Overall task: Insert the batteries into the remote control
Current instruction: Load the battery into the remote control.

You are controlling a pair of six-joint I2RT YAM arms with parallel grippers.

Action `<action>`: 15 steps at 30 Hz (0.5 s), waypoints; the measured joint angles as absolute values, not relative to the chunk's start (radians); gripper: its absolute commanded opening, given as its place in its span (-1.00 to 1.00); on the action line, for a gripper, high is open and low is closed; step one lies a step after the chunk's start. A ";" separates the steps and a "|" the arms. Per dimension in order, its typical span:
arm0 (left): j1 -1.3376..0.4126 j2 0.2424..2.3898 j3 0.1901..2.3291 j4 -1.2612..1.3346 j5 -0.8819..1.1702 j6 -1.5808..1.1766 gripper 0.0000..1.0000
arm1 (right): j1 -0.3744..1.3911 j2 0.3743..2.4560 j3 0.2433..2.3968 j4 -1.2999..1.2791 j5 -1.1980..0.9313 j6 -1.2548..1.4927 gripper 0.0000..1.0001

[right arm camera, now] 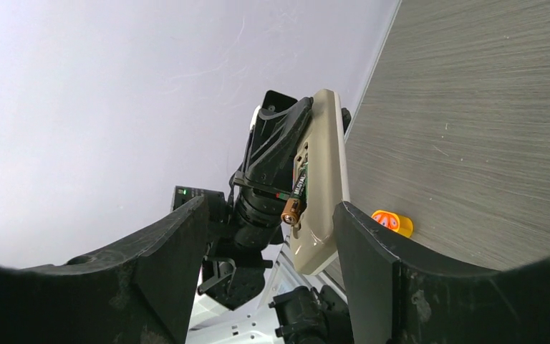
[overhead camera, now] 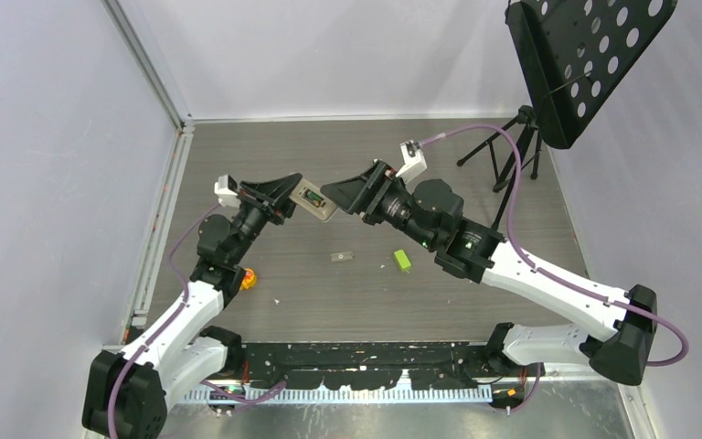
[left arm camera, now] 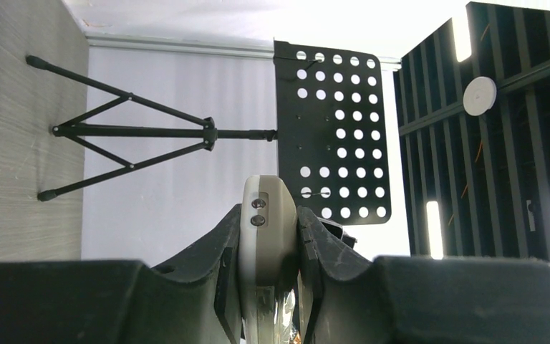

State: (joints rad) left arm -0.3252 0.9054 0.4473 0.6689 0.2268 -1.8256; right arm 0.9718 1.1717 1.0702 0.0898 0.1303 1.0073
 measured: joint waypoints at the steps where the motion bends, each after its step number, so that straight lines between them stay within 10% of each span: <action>1: -0.325 0.908 0.447 0.672 0.226 -1.829 -1.00 | 0.971 1.176 1.074 0.090 0.131 1.012 0.40; 15: -0.323 0.865 0.452 0.671 0.197 -1.771 -1.00 | 0.976 1.203 1.047 0.072 0.152 1.028 0.55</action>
